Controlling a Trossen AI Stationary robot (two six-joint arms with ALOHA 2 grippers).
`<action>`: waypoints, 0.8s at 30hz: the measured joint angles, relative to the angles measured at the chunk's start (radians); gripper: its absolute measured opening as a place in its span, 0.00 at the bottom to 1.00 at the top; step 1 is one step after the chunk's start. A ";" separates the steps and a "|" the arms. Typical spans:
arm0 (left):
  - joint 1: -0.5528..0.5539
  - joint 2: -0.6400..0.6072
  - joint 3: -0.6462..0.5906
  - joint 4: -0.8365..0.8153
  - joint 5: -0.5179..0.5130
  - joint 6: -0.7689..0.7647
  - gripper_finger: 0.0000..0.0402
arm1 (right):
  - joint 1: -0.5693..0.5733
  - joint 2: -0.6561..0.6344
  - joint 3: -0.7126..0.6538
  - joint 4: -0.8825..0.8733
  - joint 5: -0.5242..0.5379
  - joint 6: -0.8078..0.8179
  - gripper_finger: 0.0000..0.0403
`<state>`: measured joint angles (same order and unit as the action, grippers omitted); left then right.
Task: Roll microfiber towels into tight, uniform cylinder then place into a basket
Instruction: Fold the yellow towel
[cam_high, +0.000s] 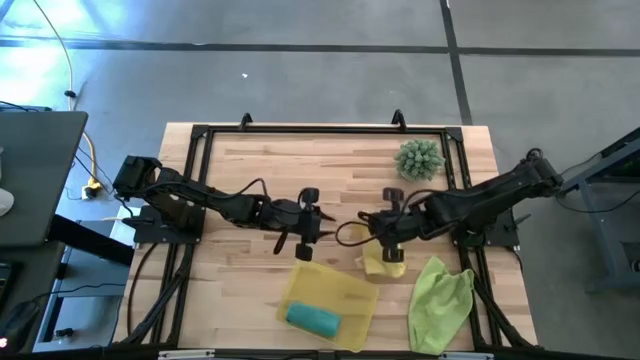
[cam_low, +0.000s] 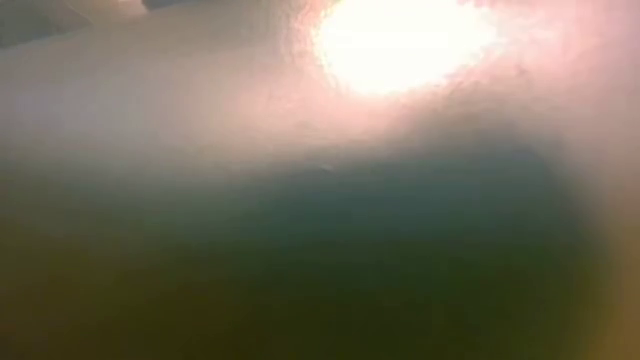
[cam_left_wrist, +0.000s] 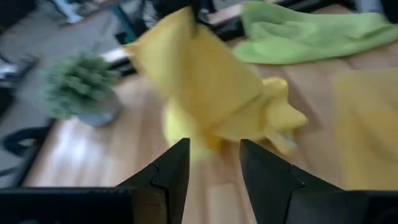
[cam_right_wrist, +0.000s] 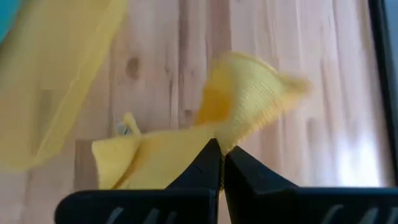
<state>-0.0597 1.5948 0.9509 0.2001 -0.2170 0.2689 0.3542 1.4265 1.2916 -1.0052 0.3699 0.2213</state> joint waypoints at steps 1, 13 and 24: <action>0.000 0.000 0.000 0.015 -0.024 0.009 0.33 | 0.000 0.000 0.017 -0.008 -0.002 -0.057 0.00; 0.002 0.000 0.000 0.179 -0.034 -0.060 0.33 | -0.019 0.000 0.069 -0.059 0.234 -0.314 0.00; 0.002 0.012 0.001 0.222 -0.157 -0.100 0.33 | -0.142 0.000 0.069 0.132 0.254 0.071 0.00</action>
<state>-0.0582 1.6066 0.9517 0.4223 -0.3738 0.1690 0.2118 1.4265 1.3602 -0.8727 0.6235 0.2919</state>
